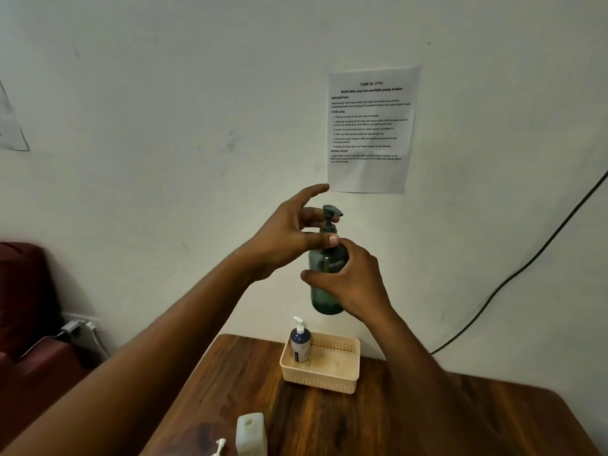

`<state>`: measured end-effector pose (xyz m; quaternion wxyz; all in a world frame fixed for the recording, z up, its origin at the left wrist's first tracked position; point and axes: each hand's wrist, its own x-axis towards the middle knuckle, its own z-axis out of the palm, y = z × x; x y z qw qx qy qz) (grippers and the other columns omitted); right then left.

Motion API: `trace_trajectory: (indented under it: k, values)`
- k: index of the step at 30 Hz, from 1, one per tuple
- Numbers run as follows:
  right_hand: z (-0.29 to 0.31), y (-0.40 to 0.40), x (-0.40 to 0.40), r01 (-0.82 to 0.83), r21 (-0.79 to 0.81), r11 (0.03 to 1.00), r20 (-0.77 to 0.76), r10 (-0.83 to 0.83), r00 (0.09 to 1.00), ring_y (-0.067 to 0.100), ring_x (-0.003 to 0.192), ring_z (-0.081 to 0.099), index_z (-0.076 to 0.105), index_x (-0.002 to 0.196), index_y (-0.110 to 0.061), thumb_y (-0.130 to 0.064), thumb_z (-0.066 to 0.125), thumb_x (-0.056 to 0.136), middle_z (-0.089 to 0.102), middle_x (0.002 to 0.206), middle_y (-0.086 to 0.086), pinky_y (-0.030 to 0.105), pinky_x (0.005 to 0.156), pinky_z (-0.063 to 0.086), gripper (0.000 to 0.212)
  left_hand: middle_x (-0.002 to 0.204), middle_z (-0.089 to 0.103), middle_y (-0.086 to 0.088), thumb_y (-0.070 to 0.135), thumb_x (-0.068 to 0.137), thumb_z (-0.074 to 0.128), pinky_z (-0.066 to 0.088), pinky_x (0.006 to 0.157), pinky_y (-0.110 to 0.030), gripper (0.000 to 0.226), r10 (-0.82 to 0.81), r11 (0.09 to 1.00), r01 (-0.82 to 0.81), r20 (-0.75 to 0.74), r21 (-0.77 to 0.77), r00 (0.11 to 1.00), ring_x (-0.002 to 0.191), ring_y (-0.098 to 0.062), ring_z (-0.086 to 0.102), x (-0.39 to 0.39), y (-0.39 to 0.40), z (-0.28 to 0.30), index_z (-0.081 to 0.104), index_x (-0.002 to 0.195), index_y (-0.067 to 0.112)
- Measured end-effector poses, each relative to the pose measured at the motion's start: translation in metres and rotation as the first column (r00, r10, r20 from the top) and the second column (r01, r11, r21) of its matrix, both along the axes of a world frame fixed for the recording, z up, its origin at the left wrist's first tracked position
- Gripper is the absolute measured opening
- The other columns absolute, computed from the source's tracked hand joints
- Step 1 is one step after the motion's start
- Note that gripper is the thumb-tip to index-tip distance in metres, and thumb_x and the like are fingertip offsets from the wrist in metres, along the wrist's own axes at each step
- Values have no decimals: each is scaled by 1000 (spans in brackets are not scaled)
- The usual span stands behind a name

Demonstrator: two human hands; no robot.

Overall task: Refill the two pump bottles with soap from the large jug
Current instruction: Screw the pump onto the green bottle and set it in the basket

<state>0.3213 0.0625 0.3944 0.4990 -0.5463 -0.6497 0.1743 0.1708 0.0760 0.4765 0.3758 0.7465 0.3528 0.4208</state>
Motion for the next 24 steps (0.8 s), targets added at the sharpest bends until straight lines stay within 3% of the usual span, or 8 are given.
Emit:
trace_trajectory:
  k: [2, 5, 8, 11, 14, 19, 21, 24]
  values:
    - [1, 0, -1, 11, 19, 1000, 19, -12, 1000, -5, 77, 54, 47, 111, -45, -58, 83, 64, 50, 94, -32, 7, 64, 34, 60, 100, 73, 2, 14, 78, 91, 60, 87, -23, 89, 125, 987, -126, 20, 97, 992, 96, -10, 74, 4, 0, -1, 45, 153, 29]
    - [5, -1, -1, -4, 13, 1000, 17, 3, 1000, -4, 79, 57, 50, 108, -44, -60, 81, 60, 52, 91, -33, 8, 63, 37, 59, 83, 73, 1, 2, 78, 89, 62, 85, -24, 86, 110, 988, -118, 89, 97, 990, 85, -12, 77, 4, 1, -1, 49, 151, 25]
    - [6, -2, 2, -34, -15, 999, -19, 33, 999, -1, 80, 60, 54, 100, -44, -59, 82, 58, 57, 91, -29, 11, 62, 41, 53, 99, 80, -9, -11, 89, 73, 61, 97, -32, 78, -2, 1000, 0, 101, 16, 995, 102, -19, 79, -1, 1, 3, 44, 154, 20]
    - [7, -3, 3, -55, -5, 998, -32, 55, 998, 0, 81, 60, 53, 99, -44, -56, 84, 60, 57, 92, -29, 11, 63, 42, 51, 112, 80, -11, -14, 97, 59, 59, 97, -25, 75, -98, 995, 100, 66, -28, 993, 112, -22, 76, -6, -1, 7, 34, 159, 19]
    - [12, -2, 3, -44, 9, 999, -16, 44, 999, -1, 82, 59, 51, 109, -43, -58, 83, 62, 54, 93, -31, 11, 63, 41, 58, 123, 77, -10, -9, 96, 65, 59, 98, -27, 84, -139, 986, 147, 98, -82, 985, 117, -22, 74, -7, -1, 11, 28, 162, 27]
    - [22, -4, -1, -23, 70, 997, 22, 21, 1000, -8, 78, 54, 45, 110, -47, -61, 80, 61, 47, 90, -37, 7, 64, 37, 62, 91, 68, 1, 11, 76, 92, 62, 82, -23, 99, 131, 989, -141, 165, 53, 978, 88, -10, 74, 9, -3, 2, 39, 157, 31]
    - [23, -5, 0, -25, 68, 997, 26, 24, 999, -7, 79, 55, 47, 109, -46, -61, 81, 60, 48, 90, -37, 7, 64, 38, 61, 79, 71, 5, 1, 80, 87, 62, 86, -28, 101, 75, 996, -81, 182, 26, 980, 90, -13, 77, 7, -1, 4, 33, 161, 28]
    - [23, -4, 3, -39, 52, 998, 21, 38, 999, -2, 82, 59, 52, 111, -42, -59, 83, 60, 55, 94, -31, 9, 65, 41, 62, 98, 81, -6, -11, 91, 70, 60, 99, -33, 101, -76, 990, 95, 173, -104, 982, 106, -26, 78, 0, 0, 14, 13, 167, 22]
